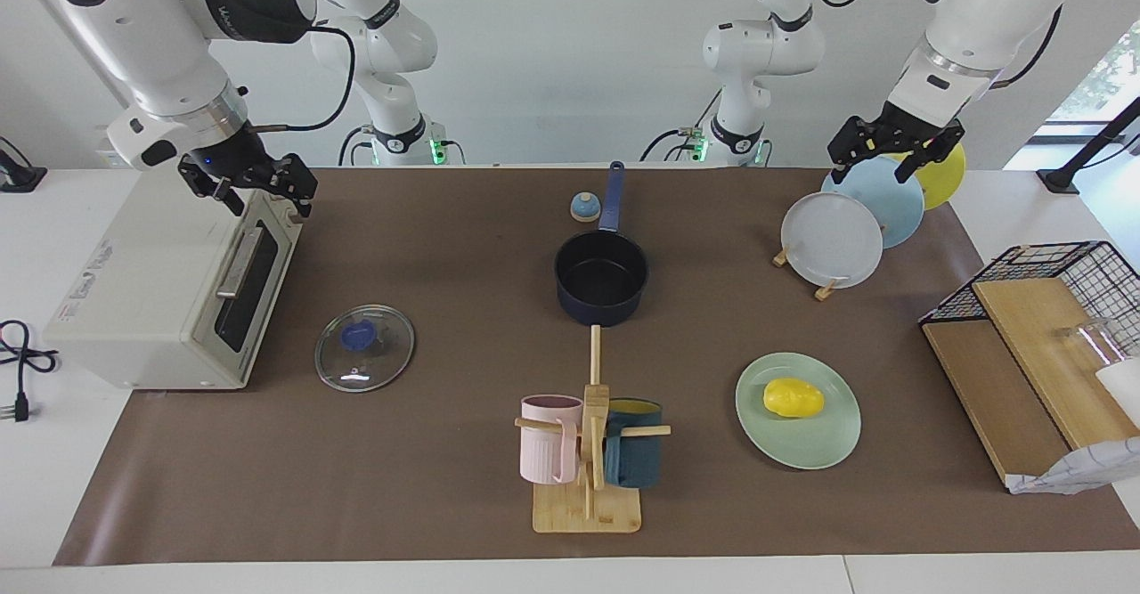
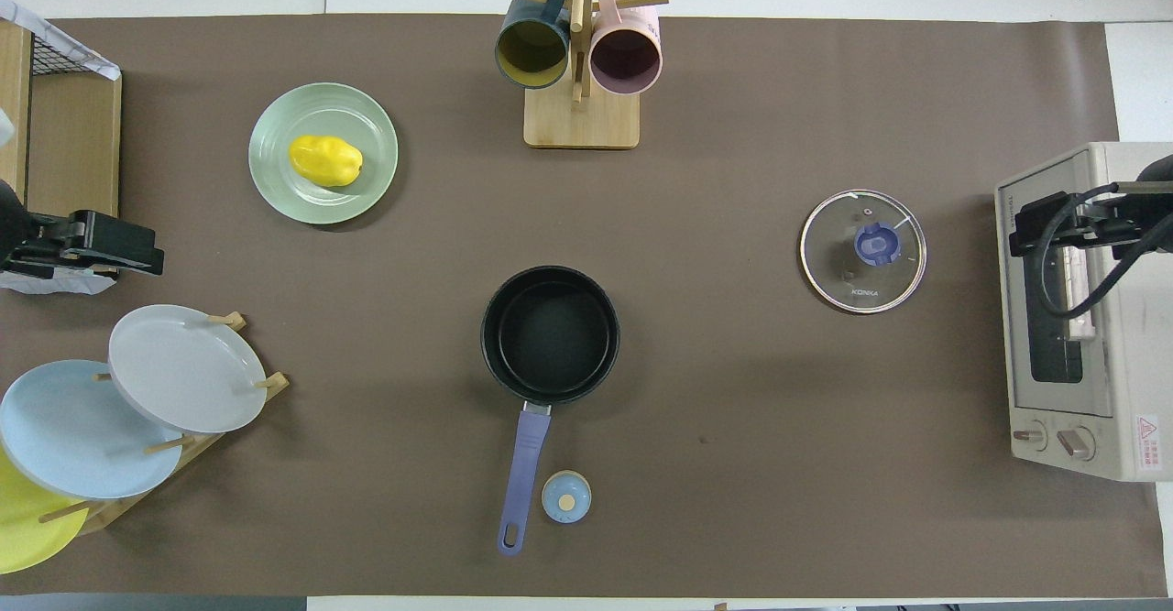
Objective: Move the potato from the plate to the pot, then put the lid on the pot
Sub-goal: 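Reach the left gripper to the yellow potato on the green plate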
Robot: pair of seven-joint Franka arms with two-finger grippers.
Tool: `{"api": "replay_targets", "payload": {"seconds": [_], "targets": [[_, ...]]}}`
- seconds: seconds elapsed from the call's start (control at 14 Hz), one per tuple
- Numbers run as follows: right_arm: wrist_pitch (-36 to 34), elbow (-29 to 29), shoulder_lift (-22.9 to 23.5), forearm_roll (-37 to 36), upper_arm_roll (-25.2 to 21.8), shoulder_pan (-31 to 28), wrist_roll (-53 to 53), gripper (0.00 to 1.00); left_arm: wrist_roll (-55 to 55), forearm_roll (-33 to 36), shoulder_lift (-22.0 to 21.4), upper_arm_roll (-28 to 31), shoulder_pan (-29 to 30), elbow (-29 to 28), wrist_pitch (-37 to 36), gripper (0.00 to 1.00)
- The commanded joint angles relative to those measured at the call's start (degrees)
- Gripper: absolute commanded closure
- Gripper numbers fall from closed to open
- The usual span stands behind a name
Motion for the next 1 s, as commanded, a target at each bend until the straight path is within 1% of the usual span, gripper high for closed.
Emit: {"api": "replay_targets", "payload": {"seconds": [0.0,0.5,0.64,0.79,0.86,0.93], "targets": [[0.09,-0.65,-0.50,0.82,0.52,-0.84,0.42,0.00,-0.90,-0.46,-1.22,0.21,-0.45,-0.82,-0.28,0.00],[0.09,-0.65,-0.50,0.82,0.52,-0.84,0.42,0.00,-2.65,-0.73,-1.22,-0.05,-0.54,-1.35,0.33,0.00],[0.09,-0.65,-0.50,0.82,0.52,-0.84,0.42,0.00,-3.18,-3.61,0.70,0.12,-0.45,-1.17,1.55,0.00],[0.09,-0.65,-0.50,0.82,0.52,-0.84,0.42,0.00,-7.11,-3.80,5.78,0.13,-0.45,-0.39,5.49,0.00],[0.09,-0.65,-0.50,0.82,0.52,-0.84,0.42,0.00,-9.23,-3.72,9.20,0.12,-0.45,0.58,8.30,0.00],[0.09,-0.65,-0.58,0.82,0.52,-0.84,0.42,0.00,-11.86,-3.72,14.02,0.21,-0.45,2.50,9.81,0.00]]}}
